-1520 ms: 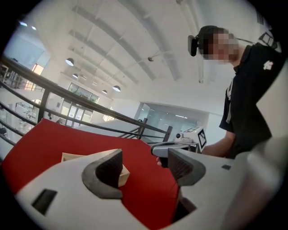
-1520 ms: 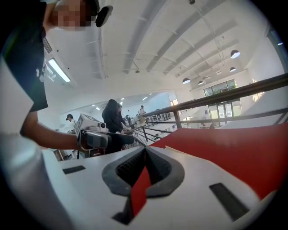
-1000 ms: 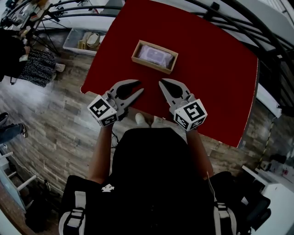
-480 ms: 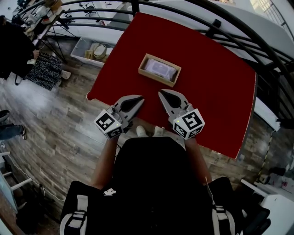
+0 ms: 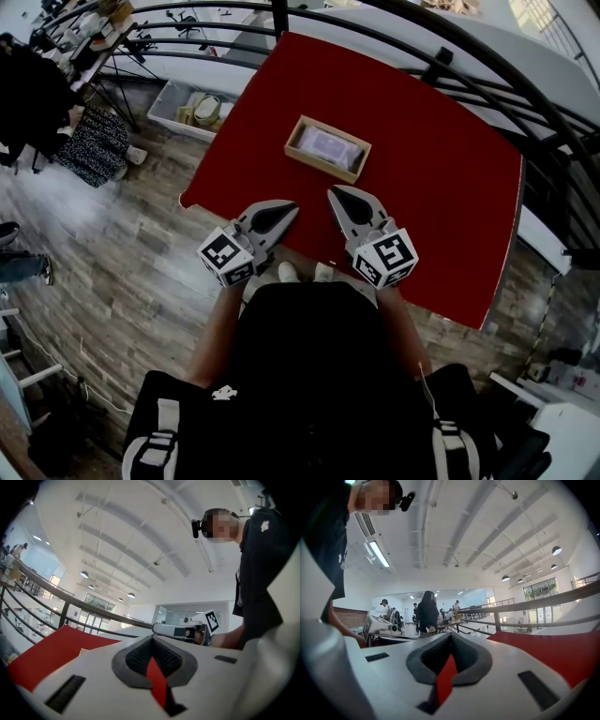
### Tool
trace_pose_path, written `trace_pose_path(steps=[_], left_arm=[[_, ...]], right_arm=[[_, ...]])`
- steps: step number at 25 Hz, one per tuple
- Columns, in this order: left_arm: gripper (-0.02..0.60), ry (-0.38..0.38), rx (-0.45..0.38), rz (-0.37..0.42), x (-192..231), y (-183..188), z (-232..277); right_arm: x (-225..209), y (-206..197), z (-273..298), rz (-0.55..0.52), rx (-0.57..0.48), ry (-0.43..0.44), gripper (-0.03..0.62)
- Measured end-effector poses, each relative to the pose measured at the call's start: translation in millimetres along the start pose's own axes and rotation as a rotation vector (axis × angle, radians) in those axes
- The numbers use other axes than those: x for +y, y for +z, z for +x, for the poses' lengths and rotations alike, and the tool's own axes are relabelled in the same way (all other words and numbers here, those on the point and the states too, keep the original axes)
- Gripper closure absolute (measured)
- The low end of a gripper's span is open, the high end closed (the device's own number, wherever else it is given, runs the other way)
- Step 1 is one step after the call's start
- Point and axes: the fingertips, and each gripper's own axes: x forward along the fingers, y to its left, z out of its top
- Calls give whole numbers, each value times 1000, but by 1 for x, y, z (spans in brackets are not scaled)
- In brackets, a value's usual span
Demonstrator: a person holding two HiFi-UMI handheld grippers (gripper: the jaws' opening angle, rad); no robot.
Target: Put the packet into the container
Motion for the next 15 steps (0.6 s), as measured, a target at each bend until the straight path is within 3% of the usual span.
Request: trace_pose_path(steps=[5, 15], left_arm=[[572, 14, 36, -9, -5, 7, 2], [572, 7, 22, 18, -1, 5, 3]], right_arm=[[1, -3, 0, -6, 16, -4, 576], [6, -5, -4, -13, 29, 22, 576]])
